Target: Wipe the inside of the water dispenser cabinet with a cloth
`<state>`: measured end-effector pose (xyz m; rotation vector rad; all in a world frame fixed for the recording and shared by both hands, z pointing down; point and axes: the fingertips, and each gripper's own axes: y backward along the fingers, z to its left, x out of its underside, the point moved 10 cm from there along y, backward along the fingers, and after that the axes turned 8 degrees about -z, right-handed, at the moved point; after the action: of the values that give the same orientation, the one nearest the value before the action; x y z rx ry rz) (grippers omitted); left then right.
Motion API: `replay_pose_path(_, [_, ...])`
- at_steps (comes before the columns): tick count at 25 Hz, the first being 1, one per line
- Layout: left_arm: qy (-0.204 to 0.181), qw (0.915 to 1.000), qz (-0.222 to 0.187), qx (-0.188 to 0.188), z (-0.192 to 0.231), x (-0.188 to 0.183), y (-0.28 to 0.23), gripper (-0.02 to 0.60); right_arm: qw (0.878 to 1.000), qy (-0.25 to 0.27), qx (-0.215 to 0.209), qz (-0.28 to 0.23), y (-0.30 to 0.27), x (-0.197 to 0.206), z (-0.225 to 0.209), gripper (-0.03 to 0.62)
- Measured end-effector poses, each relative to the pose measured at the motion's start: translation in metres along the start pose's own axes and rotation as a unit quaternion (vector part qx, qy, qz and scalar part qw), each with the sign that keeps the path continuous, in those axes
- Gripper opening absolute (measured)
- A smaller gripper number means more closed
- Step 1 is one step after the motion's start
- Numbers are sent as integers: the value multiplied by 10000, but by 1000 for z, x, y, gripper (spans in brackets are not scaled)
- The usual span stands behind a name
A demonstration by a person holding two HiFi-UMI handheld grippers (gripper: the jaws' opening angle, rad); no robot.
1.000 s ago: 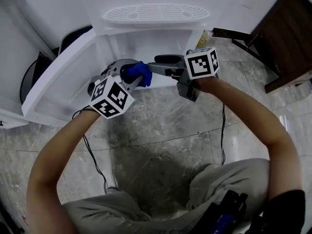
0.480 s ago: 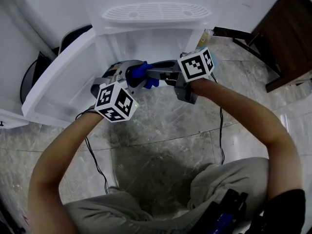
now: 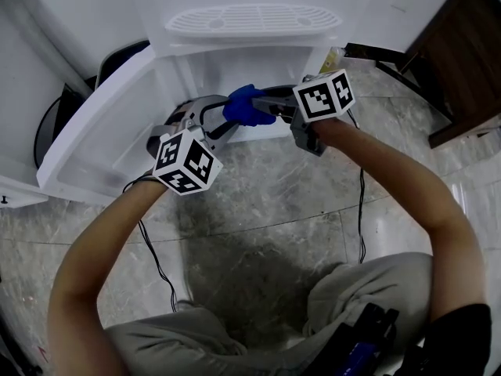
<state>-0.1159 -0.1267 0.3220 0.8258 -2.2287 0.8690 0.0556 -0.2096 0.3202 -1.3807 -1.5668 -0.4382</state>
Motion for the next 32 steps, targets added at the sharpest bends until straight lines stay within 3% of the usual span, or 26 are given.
replay_pose_path(4, [-181,9996,196,35,-2,3,0,175,9995,62,208,-251,6,-9,-6,60])
replay_pose_path(5, [-196,9996,211,40,-2,3,0,138,9994,83,213,-278,6,-10,-6,60])
replay_pose_path(7, [-219,9995,198,77,-2,1,0,7,9993,144,212,-288,3,-11,-7,60])
replay_pose_path(12, [-33,9997,180,171,2,5,2,6,9975,514,300,-377,-9,-13,-6,60])
replay_pose_path(15, [108,9994,198,265,-4,12,2,6,9905,995,450,-840,-20,-18,-3,60])
replay_pose_path(18, [173,9989,182,397,-13,18,3,6,9675,1771,548,-1719,-34,-32,8,60])
replay_pose_path(21, [270,9984,190,467,-16,26,7,6,9312,2594,816,-2427,-48,-47,22,60])
replay_pose_path(24, [422,9980,236,405,-13,34,12,6,9036,2960,1120,-2885,-67,-55,30,60])
replay_pose_path(28, [607,9974,271,289,-11,41,19,6,8819,3087,1302,-3317,-88,-65,35,60])
replay_pose_path(32, [712,9964,347,317,-16,49,30,6,8701,2927,1534,-3656,-104,-75,29,60])
